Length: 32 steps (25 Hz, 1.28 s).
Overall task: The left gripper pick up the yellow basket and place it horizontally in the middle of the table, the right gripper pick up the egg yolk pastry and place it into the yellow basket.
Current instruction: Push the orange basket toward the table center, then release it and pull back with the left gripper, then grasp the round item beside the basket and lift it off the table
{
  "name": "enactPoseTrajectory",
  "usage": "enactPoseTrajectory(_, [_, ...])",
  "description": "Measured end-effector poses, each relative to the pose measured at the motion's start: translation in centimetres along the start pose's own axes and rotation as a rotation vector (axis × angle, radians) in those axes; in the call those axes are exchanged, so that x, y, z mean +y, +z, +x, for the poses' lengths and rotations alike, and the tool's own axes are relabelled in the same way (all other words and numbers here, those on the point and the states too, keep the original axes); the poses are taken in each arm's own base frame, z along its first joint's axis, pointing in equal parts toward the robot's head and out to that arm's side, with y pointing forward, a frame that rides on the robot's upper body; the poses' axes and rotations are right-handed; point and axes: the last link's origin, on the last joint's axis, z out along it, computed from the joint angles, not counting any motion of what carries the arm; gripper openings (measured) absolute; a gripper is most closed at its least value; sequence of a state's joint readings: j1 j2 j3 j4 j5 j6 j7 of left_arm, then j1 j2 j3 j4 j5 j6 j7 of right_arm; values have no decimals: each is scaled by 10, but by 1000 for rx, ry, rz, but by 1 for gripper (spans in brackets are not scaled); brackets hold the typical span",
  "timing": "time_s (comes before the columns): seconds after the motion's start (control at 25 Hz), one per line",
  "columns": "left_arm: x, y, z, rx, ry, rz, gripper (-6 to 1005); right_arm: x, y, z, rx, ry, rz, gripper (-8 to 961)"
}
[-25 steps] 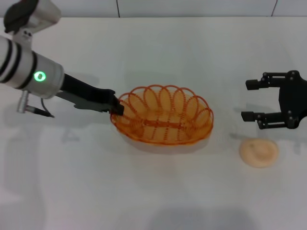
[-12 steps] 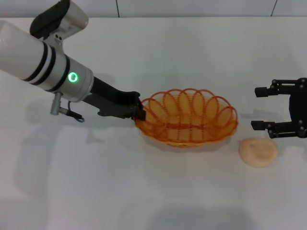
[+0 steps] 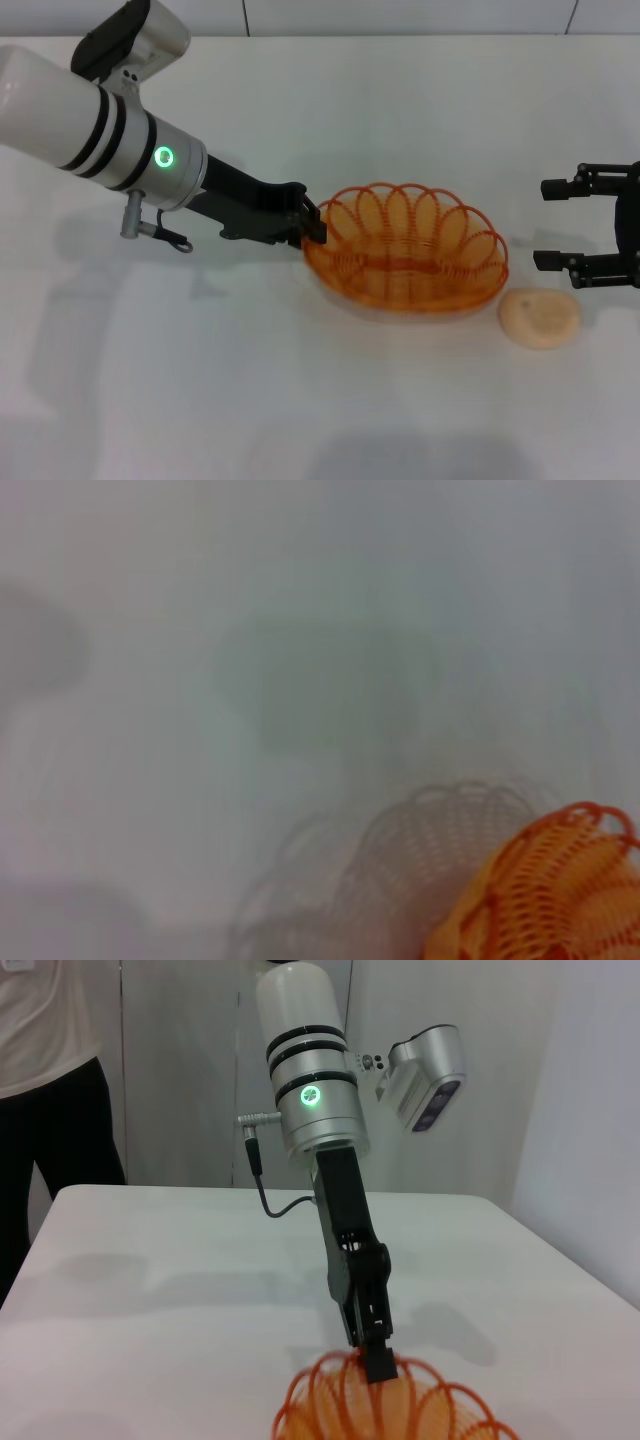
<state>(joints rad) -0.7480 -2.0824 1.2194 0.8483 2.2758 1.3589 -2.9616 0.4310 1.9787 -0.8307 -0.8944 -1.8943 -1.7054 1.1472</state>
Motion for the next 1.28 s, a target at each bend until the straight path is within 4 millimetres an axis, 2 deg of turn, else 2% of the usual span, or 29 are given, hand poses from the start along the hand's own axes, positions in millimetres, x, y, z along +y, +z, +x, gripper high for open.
enactPoseTrajectory(0.2, [-4, -1, -5, -10, -14, -6, 237, 0, 0, 0, -2, -2, -1, 742])
enactPoseTrajectory(0.52, [-9, -13, -7, -53, 45, 31, 582, 1, 0, 0, -10, 6, 8, 743])
enactPoseTrajectory(0.6, [-7, -22, -6, -50, 119, 49, 676, 1, 0, 0, -10, 13, 8, 743])
enactPoseTrajectory(0.92, [-12, -44, -8, -8, 436, 54, 790, -1, -2, 0, -20, 48, 30, 743])
enactPoseTrajectory(1.04, [-15, -49, -8, 10, 502, 32, 833, -2, -3, 1, -19, 61, 40, 743])
enactPoseTrajectory(1.08, [-20, -54, -10, 36, 615, 2, 847, -2, -3, 1, -18, 63, 43, 743])
enactPoseTrajectory(1.28, [-28, -56, -19, 86, 821, -52, 847, -3, -3, 2, -17, 90, 47, 744])
